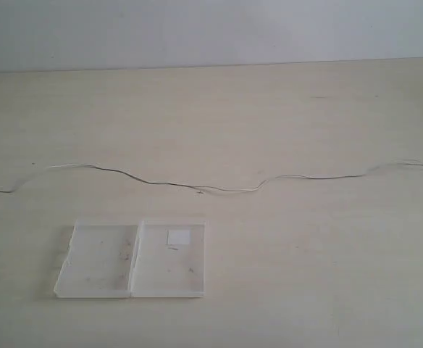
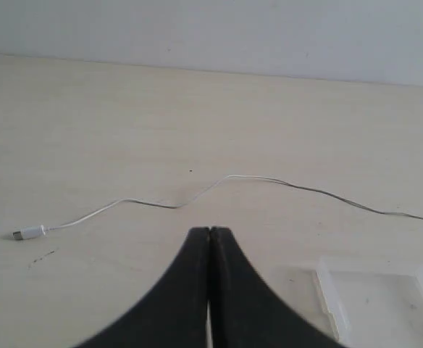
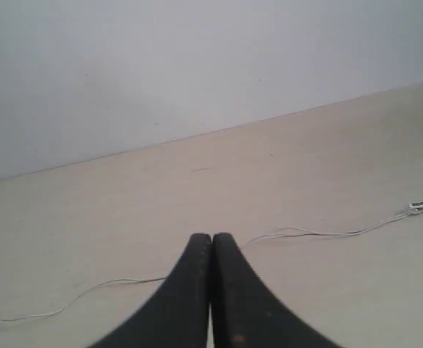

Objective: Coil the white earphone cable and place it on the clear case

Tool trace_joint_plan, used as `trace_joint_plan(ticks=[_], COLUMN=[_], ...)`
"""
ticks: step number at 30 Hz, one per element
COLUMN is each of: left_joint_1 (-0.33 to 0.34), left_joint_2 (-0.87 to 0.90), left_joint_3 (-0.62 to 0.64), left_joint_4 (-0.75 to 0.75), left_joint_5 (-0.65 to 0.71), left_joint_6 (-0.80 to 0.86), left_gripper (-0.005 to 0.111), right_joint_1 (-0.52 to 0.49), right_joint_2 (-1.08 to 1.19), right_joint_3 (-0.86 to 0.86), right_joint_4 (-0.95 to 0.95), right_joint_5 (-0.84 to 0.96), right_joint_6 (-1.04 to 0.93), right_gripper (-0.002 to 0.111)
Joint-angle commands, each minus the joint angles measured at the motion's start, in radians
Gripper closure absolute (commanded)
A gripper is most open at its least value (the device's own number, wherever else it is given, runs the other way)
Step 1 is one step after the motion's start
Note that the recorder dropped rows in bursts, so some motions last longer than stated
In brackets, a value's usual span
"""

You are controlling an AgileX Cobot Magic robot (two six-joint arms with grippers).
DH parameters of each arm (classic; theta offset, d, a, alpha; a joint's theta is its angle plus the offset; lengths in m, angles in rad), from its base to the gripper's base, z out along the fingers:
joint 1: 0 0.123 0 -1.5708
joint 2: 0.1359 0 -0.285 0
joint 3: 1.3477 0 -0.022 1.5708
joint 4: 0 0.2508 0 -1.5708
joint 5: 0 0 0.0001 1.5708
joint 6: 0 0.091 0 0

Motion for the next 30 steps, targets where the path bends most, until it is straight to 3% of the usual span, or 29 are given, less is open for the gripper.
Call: trace_joint_plan(ticks=[1,23,30], left_joint_1=[0.002,0.002,0.002], left_joint_2=[-0.007,-0.007,-0.007], left_joint_3=[-0.002,-0.002,-0.002], left_joint_4=[0.000,0.000,0.000], left_joint_5=[-0.013,-0.013,-0.013], left_joint_6=[0.003,0.003,0.003], left_gripper=[0.107,0.107,0.107], right_joint_1=[0.001,0.001,0.001], right_joint_2=[-0.006,-0.006,-0.006], right_joint_3=[0.004,0.004,0.004], right_joint_4=[0.001,-0.023,-0.118], right_joint_5=[-0.005,-0.007,-0.044], right_joint_6=[-0.001,-0.001,-0.047], right_gripper=[0.108,0.108,0.108])
